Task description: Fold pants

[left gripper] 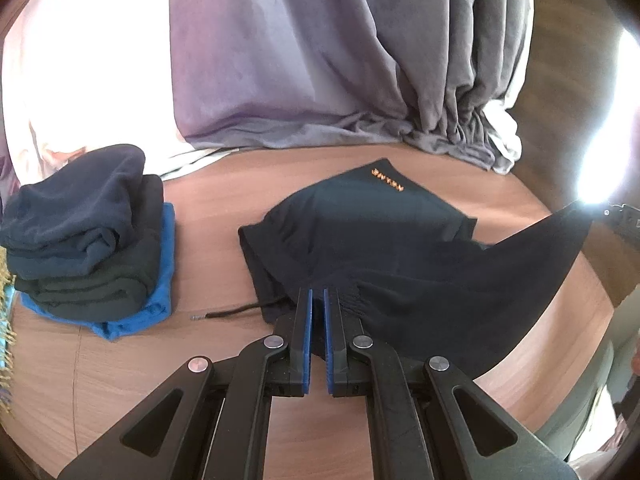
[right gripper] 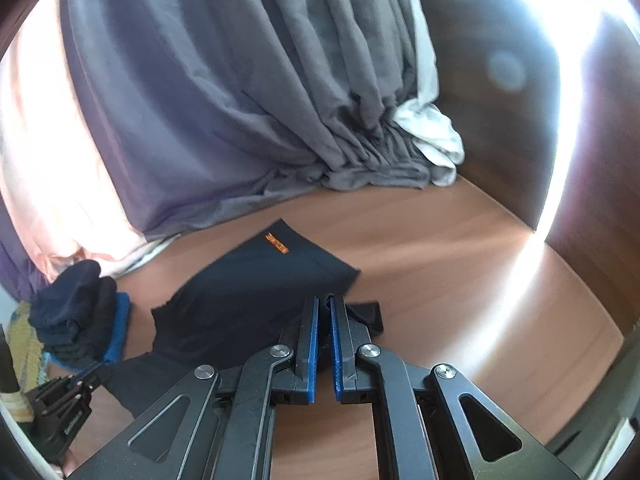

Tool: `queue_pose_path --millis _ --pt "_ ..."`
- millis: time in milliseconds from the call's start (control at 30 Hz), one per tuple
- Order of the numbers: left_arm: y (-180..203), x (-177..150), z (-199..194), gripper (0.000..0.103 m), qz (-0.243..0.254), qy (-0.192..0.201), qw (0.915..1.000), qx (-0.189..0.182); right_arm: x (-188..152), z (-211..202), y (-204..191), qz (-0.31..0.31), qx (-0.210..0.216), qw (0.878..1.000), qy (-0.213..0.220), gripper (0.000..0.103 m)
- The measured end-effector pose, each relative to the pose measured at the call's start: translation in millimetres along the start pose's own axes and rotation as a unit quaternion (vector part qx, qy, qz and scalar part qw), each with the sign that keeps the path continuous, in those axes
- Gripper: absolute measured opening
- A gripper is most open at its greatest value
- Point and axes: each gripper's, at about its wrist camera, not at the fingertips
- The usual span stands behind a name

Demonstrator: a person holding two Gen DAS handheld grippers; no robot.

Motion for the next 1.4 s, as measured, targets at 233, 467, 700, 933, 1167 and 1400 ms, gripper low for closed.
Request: queue_pose_path --millis 233,467,700,933,1167,1400 --pt "1.0 30.5 -0.4 0.007 -0.013 0.023 0.9996 0.013 33.5 16.6 -1.1 -0.02 0.028 0.999 0.026 0.007" --pt "-4.6 53.4 19.8 0.007 -0.032 0.012 0.999 0.027 73.7 55.7 -12.8 -0.054 0.052 0.997 0.034 0.007" --pt "-17.4 67.5 48.3 0.007 -0.058 -0.009 0.9969 0.053 91.6 105.0 -26.5 -0.074 0.062 0.995 0.01 0.007" --pt "-33.4 74.9 88.0 0.007 -0.08 -0.039 0.993 0.078 102.2 166.1 -36.5 -0.083 0.072 0.994 -0.029 0.007" --pt "-41.9 78.5 131.5 0.007 -0.079 -0.075 0.9891 0.099 97.8 237.4 -45.0 -0.086 0.072 0.99 -0.086 0.007" --pt "-37.1 86.5 137.4 0.041 -0.029 -0.062 0.9857 0.154 95.2 274.7 -52.2 -0.091 0.069 0.988 -0.107 0.007"
Point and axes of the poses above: each gripper's, at about its wrist camera, not at the fingertips, and z roughly the way its jaws point, y to its right, x to its top
